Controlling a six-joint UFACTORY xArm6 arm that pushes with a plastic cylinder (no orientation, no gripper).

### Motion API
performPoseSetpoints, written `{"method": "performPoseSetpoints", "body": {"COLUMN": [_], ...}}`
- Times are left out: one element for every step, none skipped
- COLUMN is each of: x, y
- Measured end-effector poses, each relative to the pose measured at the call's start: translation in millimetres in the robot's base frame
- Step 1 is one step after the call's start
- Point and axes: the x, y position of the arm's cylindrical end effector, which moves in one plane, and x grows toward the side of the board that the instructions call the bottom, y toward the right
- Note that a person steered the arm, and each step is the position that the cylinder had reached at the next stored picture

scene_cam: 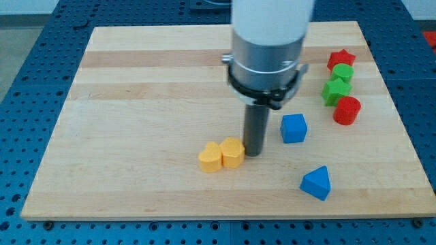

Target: Push the blue cube a bit right

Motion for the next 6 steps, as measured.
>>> {"method": "performPoseSetpoints", "body": {"x": [-25.7, -48.4, -41.9, -36.8, -36.8, -35.6], "y": [-1.9, 14.9, 69.1, 102.7, 88.8, 58.6]}}
